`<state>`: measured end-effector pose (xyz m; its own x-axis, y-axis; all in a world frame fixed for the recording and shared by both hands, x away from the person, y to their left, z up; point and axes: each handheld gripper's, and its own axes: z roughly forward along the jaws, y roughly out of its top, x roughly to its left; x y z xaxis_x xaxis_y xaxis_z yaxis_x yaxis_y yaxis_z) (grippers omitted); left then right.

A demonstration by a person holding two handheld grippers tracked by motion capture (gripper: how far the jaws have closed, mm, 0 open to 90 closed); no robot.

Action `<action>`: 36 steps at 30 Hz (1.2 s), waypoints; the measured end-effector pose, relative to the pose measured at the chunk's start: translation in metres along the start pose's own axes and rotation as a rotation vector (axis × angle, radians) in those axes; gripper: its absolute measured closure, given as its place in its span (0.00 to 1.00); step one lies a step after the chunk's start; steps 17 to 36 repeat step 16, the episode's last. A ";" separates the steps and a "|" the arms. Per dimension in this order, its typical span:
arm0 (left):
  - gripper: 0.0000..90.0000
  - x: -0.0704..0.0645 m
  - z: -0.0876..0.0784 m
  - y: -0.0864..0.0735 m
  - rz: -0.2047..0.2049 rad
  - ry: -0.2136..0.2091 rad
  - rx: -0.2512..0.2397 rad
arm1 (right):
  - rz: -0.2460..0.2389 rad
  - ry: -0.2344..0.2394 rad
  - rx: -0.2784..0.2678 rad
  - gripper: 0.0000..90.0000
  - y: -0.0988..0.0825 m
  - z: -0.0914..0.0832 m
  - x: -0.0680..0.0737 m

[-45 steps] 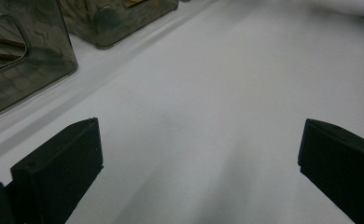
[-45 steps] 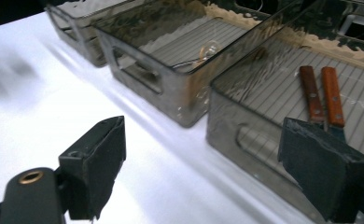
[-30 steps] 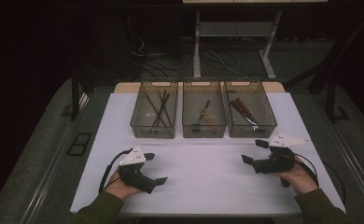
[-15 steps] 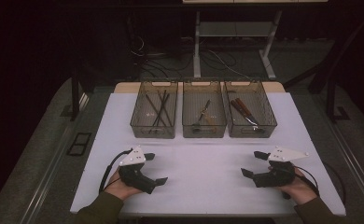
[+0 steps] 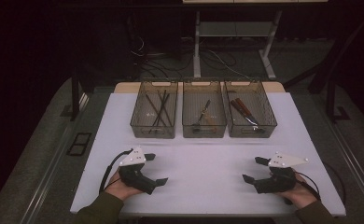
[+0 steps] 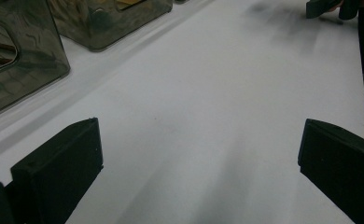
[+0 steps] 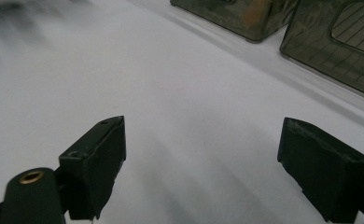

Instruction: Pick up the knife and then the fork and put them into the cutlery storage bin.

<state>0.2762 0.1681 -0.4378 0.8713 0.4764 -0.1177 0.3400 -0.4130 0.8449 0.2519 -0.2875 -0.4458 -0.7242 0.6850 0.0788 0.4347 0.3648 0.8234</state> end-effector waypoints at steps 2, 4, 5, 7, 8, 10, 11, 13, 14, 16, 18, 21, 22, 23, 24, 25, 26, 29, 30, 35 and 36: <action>0.00 0.000 0.000 0.000 -0.002 0.000 0.001 | 0.000 0.002 0.010 0.17 0.000 0.001 0.000; 0.00 0.000 0.000 0.000 -0.002 0.000 0.001 | -0.001 0.004 0.008 0.17 -0.001 0.001 0.000; 0.00 0.000 0.000 0.000 -0.002 0.000 0.001 | -0.002 0.006 0.008 0.17 -0.001 0.002 0.000; 0.00 0.000 0.000 0.000 -0.004 0.001 0.000 | -0.006 0.005 0.017 0.17 -0.001 0.002 0.000; 0.00 0.000 0.000 0.000 -0.003 0.001 0.001 | -0.005 0.006 0.017 0.17 -0.001 0.002 0.001; 0.00 0.000 0.000 0.000 -0.004 0.002 0.001 | -0.005 0.006 0.016 0.17 -0.001 0.002 0.000; 0.00 0.000 0.000 0.000 -0.004 0.003 0.002 | -0.006 0.007 0.015 0.17 -0.001 0.002 0.000; 0.00 0.000 0.000 0.000 -0.007 0.004 0.002 | -0.007 0.012 0.018 0.17 -0.001 0.002 0.000; 0.00 0.000 0.000 0.000 -0.007 0.003 0.002 | -0.004 0.012 0.014 0.17 -0.001 0.002 0.000; 0.00 0.000 0.001 0.000 -0.008 0.005 0.000 | -0.001 0.015 0.006 0.17 -0.001 0.001 -0.001; 0.00 0.000 0.001 0.000 -0.008 0.005 0.000 | -0.001 0.015 0.006 0.17 -0.001 0.001 -0.001; 0.00 0.000 0.001 0.000 -0.008 0.005 0.000 | -0.001 0.015 0.006 0.17 -0.001 0.001 -0.001; 0.00 0.000 0.001 0.000 -0.008 0.005 0.000 | -0.001 0.015 0.006 0.17 -0.001 0.001 -0.001; 0.00 0.000 0.001 0.000 -0.008 0.005 0.000 | -0.001 0.015 0.006 0.17 -0.001 0.001 -0.001; 0.00 0.000 0.001 0.000 -0.008 0.005 0.000 | -0.001 0.015 0.006 0.17 -0.001 0.001 -0.001; 0.00 0.000 0.001 0.000 -0.008 0.005 0.000 | -0.001 0.015 0.006 0.17 -0.001 0.001 -0.001; 0.00 0.000 0.001 0.000 -0.008 0.005 0.000 | -0.001 0.015 0.006 0.17 -0.001 0.001 -0.001; 0.00 0.000 0.001 0.000 -0.008 0.005 0.000 | -0.001 0.015 0.006 0.17 -0.001 0.001 -0.001; 0.00 0.000 0.001 0.000 -0.008 0.005 0.000 | -0.001 0.015 0.006 0.17 -0.001 0.001 -0.001; 0.00 0.000 0.001 0.000 -0.008 0.005 0.000 | -0.001 0.015 0.006 0.17 -0.001 0.001 -0.001; 0.00 0.000 0.001 0.000 -0.008 0.005 0.000 | -0.001 0.015 0.006 0.17 -0.001 0.001 -0.001</action>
